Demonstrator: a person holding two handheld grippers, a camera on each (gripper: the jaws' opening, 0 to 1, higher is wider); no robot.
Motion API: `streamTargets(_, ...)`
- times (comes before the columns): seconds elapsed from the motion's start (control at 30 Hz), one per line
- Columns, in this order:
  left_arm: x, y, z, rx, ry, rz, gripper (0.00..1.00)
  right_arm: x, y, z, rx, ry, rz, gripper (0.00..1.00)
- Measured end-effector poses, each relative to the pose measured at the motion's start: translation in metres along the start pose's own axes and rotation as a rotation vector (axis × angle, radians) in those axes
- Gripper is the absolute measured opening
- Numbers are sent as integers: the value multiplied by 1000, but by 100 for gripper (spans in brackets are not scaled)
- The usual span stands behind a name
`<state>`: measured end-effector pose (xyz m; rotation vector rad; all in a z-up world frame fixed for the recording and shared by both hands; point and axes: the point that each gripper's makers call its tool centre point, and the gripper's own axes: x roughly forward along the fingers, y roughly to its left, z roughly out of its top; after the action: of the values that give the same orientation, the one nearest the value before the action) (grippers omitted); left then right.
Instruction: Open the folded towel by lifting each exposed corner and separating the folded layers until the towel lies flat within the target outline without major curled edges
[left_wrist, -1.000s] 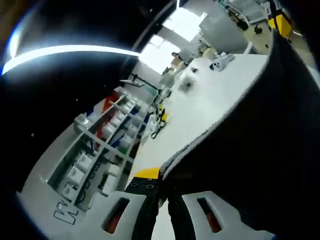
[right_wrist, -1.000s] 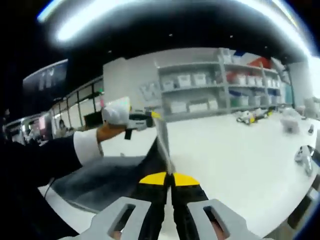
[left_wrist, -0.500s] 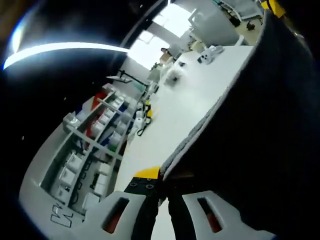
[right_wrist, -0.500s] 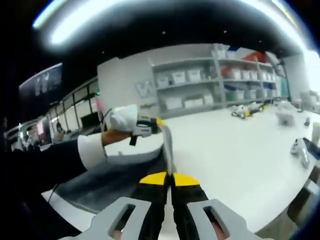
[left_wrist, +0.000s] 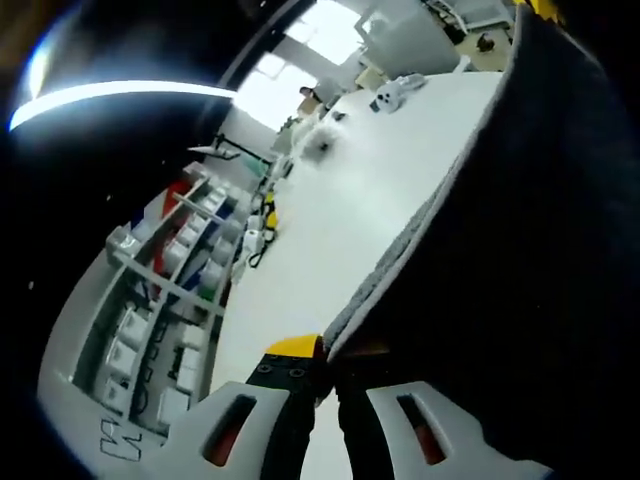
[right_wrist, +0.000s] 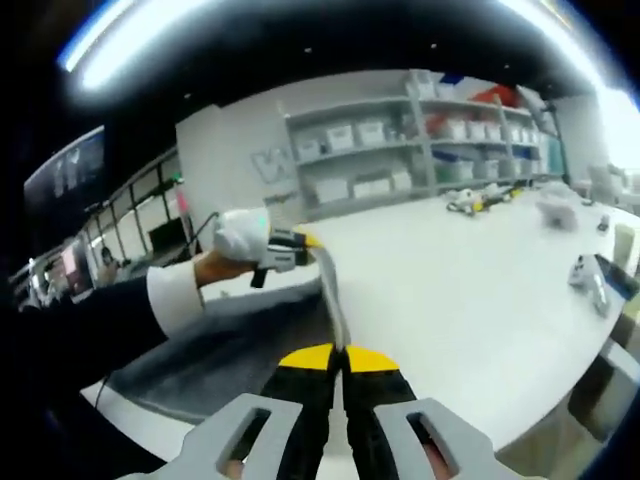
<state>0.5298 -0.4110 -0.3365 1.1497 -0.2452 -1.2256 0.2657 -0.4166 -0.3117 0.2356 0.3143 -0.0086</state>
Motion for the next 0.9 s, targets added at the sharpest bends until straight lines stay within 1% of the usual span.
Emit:
streamTargets(0.1, 6, -5, -3, 20, 24, -15, 7, 1, -10, -7, 12, 24, -21, 0)
streamTargets(0.2, 12, -15, -11, 21, 55, -39, 10, 3, -17, -13, 14, 37, -29, 0)
streamTargets(0.3, 20, -20, -18, 20, 77, -44, 13, 10, -24, -26, 15, 74, -42, 0)
streamTargets(0.37, 22, -24, -21, 34, 85, -47, 16, 14, -28, -34, 4, 94, -47, 0)
streamTargets(0.43, 25, -27, -23, 54, 90, -51, 22, 19, -33, -40, 3, 115, -47, 0)
streamTargets(0.5, 27, -25, -24, 84, 95, -40, 25, 21, -35, -45, 4, 128, -47, 0)
streamTargets(0.57, 26, -22, -23, 91, 94, -29, 27, 23, -37, -50, 1, 140, -48, 0)
streamTargets(0.63, 26, -17, -22, 71, 88, -15, 29, 25, -39, -55, -6, 156, -49, 0)
streamTargets(0.7, 24, -15, -20, 48, 80, -13, 29, 28, -47, -61, -50, 172, -73, 0)
streamTargets(0.77, 22, -14, -21, 30, 79, -6, 29, 28, -52, -68, -79, 203, -91, 1)
streamTargets(0.83, 23, -13, -21, -27, 76, -5, 29, 29, -58, -71, -139, 215, -111, 3)
streamTargets(0.87, 24, -10, -20, -54, 69, 2, 29, 29, -62, -74, -178, 232, -127, 5)
streamTargets(0.9, 23, -10, -20, -55, 62, 5, 29, 29, -64, -77, -194, 248, -135, 6)
